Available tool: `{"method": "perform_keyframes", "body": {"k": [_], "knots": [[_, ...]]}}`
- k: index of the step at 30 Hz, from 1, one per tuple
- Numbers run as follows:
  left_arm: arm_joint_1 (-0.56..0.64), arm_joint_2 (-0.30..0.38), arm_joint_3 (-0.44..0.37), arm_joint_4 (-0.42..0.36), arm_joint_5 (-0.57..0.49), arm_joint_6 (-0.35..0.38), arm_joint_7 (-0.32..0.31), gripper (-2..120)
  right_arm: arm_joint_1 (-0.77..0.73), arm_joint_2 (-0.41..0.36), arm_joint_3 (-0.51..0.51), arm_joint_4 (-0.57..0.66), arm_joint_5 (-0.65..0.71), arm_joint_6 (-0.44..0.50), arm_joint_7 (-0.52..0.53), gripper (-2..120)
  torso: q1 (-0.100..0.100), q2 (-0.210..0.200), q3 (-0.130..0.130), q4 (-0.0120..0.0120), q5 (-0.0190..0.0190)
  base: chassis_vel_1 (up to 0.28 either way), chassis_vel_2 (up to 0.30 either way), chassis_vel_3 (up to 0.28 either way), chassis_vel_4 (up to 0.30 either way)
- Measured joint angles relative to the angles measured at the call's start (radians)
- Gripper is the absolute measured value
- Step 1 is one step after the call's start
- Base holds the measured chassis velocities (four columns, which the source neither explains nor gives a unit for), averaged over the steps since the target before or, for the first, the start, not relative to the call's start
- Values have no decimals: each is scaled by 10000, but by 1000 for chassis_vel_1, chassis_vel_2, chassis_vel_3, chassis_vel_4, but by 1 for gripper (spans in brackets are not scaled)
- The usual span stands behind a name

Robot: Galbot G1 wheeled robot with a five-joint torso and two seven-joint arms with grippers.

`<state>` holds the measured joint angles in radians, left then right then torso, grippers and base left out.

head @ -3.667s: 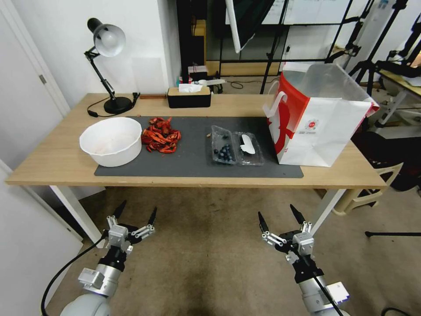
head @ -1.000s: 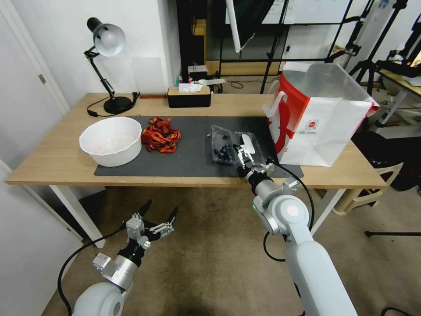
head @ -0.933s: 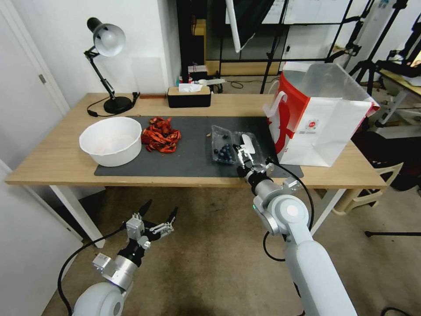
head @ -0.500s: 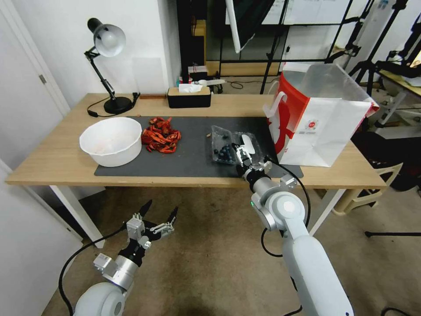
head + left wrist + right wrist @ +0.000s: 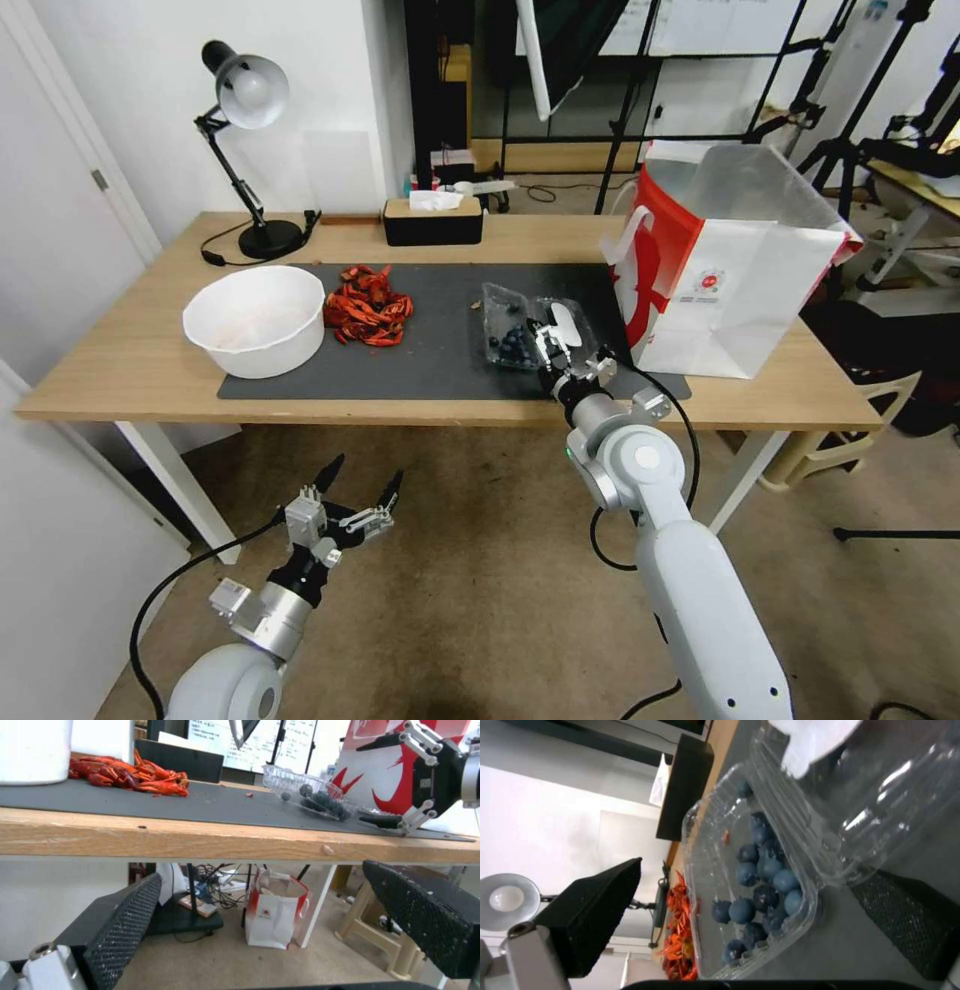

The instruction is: Close the takeout container lid, then place the container into the takeout bag.

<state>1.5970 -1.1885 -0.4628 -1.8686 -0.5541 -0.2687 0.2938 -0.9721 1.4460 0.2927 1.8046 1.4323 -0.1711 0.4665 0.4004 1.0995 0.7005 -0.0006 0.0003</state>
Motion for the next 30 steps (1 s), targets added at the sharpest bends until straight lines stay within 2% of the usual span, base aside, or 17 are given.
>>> {"method": "perform_keyframes", "body": {"k": [11,14,17,18,21,23,25,30], "knots": [[62,-52,52,-84,24,-40,29,100,-124,-163,-83,507,-897,203,-186,100,-1,2,-4,4,-3,0,0,0,0],[104,-54,42,-122,38,-51,30,100,-177,-229,-176,663,-1666,201,-239,100,-4,3,-5,6,-3,0,0,0,0],[167,-58,0,-155,49,-80,30,100,-237,-349,-407,721,-3799,196,-501,100,-5,4,-5,5,-3,0,0,0,0],[167,-58,0,-155,49,-80,30,100,-237,-349,-407,721,-3799,196,-501,100,-5,4,-5,5,-3,0,0,0,0],[242,-98,-18,-207,63,-124,30,100,-152,-487,-569,488,-5347,406,-1154,100,-5,3,-5,5,-3,0,0,0,0],[261,-118,-19,-219,70,-141,30,100,-120,-514,-594,423,-5620,496,-1360,100,-4,4,-5,6,-3,0,0,0,0],[315,-182,-21,-223,91,-191,31,100,-72,-602,-678,295,-6231,745,-2009,100,-4,4,-5,6,-4,0,0,0,0],[361,-248,-33,-219,137,-267,40,100,12,-701,-829,152,-6533,920,-2966,100,-5,5,-5,6,-3,0,0,0,0]]}}
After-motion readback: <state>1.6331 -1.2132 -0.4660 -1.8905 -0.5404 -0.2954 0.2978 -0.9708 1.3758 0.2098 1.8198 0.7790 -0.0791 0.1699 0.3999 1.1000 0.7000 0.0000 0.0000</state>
